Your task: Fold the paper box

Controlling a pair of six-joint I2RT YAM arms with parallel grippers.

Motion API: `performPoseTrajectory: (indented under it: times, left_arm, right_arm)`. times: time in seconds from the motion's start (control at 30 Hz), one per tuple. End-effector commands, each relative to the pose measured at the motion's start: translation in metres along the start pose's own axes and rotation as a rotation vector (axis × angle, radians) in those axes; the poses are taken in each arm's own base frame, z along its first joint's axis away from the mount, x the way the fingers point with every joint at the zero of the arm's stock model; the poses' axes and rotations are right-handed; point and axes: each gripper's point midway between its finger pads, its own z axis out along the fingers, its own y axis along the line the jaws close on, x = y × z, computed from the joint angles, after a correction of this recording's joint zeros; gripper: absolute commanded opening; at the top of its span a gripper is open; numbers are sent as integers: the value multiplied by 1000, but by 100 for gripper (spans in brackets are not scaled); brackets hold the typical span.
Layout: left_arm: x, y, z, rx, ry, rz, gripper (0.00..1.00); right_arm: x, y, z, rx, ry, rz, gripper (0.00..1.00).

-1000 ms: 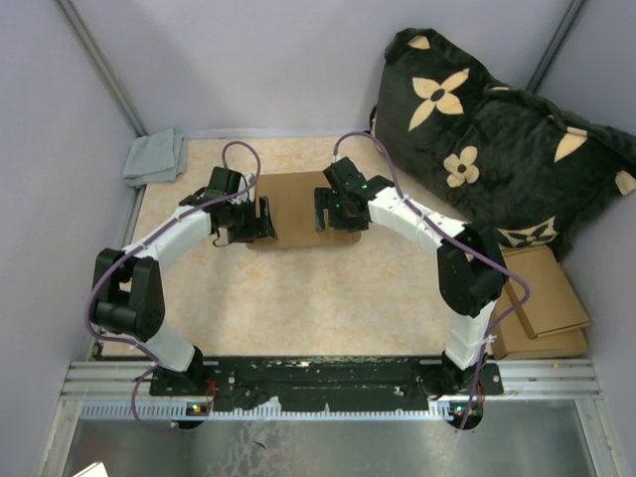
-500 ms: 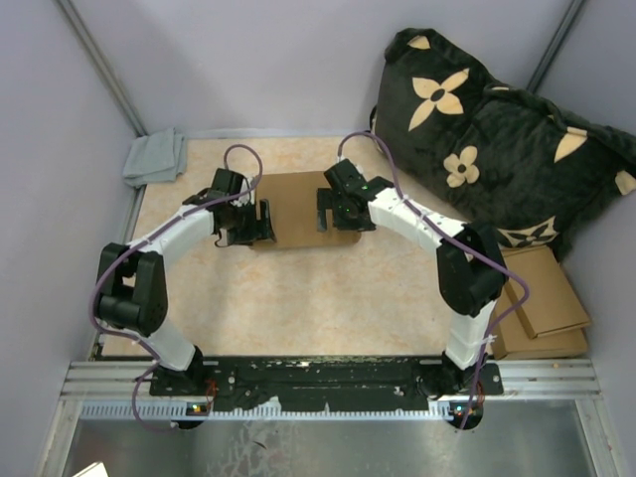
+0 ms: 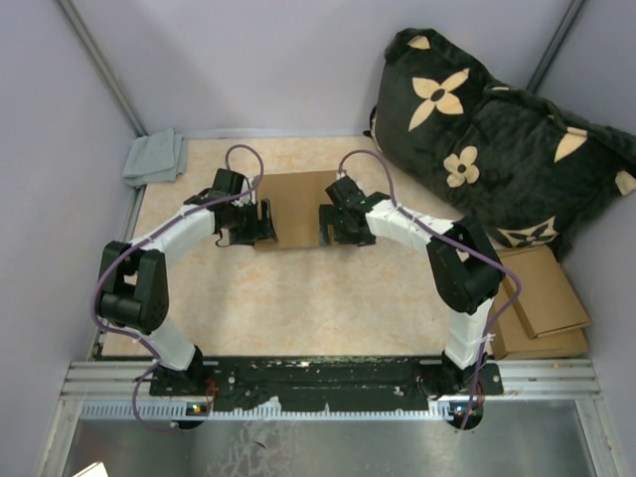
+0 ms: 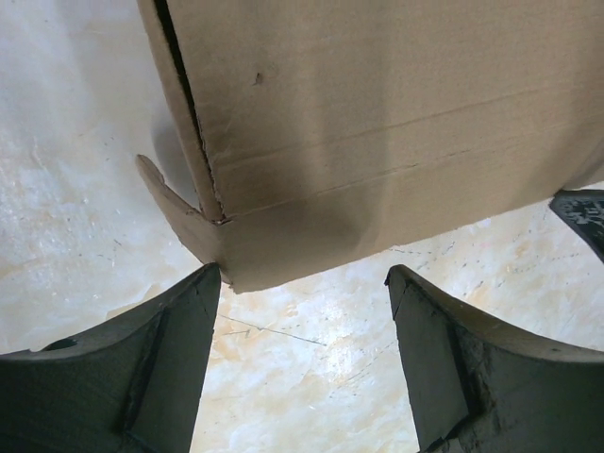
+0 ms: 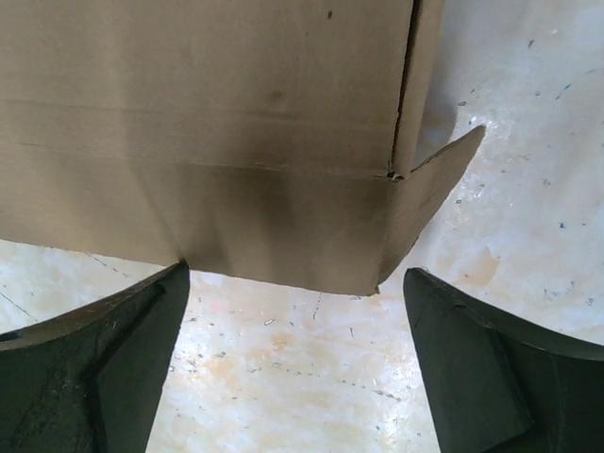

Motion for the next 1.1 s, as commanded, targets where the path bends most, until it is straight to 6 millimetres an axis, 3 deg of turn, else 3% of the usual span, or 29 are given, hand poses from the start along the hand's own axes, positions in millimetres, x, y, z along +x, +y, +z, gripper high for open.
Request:
performPoseTrajectory:
  times: [0.0, 0.23, 0.47, 0.57, 0.8, 1.07]
  left_arm:
    - [-2, -12, -1, 58, -16, 26, 77]
    - [3, -13, -5, 71, -19, 34, 75]
    - [3, -2, -6, 10, -24, 38, 76]
    - [1, -1, -4, 5, -23, 32, 76]
    - [-9, -3, 0, 3, -37, 29, 76]
    - [-9, -3, 6, 6, -27, 16, 76]
  right_arm:
    - [-24, 19, -16, -104, -109, 25, 95]
    - [-28, 23, -27, -135, -132, 12, 92]
    - [-33, -3, -35, 5, -155, -15, 96]
    - [-38, -7, -34, 32, -155, -41, 98]
    - [-57, 5, -21, -22, -194, -88, 98]
    - [-58, 8, -6, -54, -192, -90, 97]
